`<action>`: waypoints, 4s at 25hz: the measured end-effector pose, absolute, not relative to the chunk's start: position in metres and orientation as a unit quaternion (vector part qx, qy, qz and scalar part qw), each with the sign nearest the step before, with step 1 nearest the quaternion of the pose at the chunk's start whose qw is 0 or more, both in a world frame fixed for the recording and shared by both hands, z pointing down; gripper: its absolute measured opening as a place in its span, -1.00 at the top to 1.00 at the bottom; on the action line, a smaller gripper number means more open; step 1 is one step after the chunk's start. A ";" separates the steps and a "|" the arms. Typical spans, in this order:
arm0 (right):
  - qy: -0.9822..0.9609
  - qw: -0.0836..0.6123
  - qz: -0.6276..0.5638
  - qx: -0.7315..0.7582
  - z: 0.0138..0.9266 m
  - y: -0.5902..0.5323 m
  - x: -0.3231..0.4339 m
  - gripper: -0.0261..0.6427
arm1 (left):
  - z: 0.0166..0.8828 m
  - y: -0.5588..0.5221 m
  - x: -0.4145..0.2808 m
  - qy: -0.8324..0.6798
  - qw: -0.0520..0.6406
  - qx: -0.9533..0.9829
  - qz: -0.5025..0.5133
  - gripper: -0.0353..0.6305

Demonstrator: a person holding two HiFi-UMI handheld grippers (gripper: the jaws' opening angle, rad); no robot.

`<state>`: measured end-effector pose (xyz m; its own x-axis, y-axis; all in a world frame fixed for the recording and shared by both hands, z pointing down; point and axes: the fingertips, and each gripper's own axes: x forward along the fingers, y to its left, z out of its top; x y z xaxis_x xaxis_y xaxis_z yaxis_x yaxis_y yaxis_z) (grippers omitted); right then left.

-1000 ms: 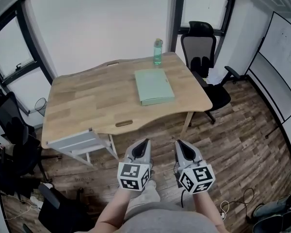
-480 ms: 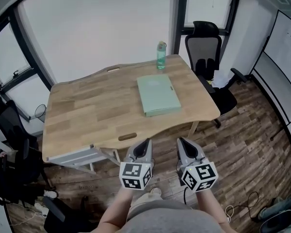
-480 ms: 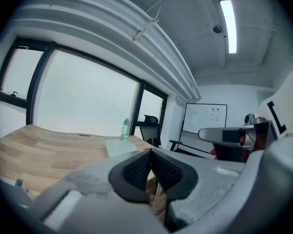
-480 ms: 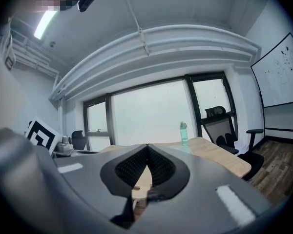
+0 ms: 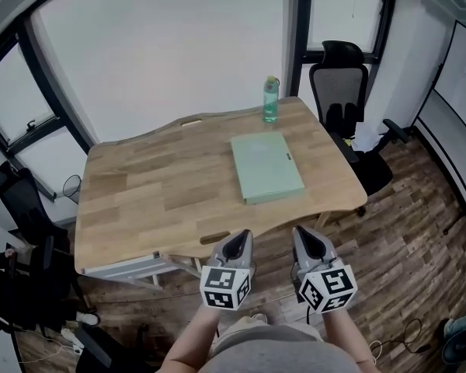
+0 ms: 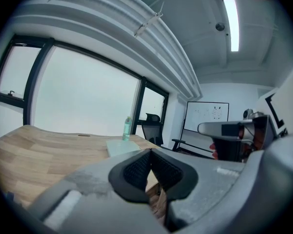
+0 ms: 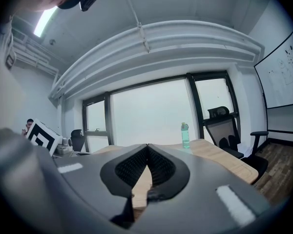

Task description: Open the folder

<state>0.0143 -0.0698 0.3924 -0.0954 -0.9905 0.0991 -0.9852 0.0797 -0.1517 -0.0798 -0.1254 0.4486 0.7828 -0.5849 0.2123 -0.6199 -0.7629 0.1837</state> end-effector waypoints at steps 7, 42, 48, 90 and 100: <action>0.727 0.009 -0.084 -0.681 0.391 -0.084 0.028 0.93 | 0.455 -0.140 -0.075 -0.330 0.132 0.932 0.071 0.88; 0.813 -0.041 -0.105 -0.571 0.439 -0.303 0.208 0.93 | 0.523 -0.279 0.064 -0.425 0.151 0.883 0.131 0.80; 0.828 -0.058 -0.113 -0.546 0.462 -0.320 0.215 0.93 | 0.545 -0.288 0.070 -0.442 0.165 0.870 0.143 0.75; 0.820 -0.205 -0.238 -0.479 0.652 -0.363 0.235 0.92 | 0.661 -0.316 0.077 -0.403 -0.003 0.809 0.428 -0.05; 0.824 -0.200 -0.245 -0.470 0.653 -0.364 0.236 0.92 | 0.655 -0.314 0.079 -0.403 -0.008 0.812 0.422 0.18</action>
<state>0.2356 -0.3638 0.6531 -0.4785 -0.6763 0.5600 -0.8724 0.4387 -0.2156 0.0791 -0.3141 0.6554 0.3198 -0.6612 0.6786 -0.6482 -0.6751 -0.3523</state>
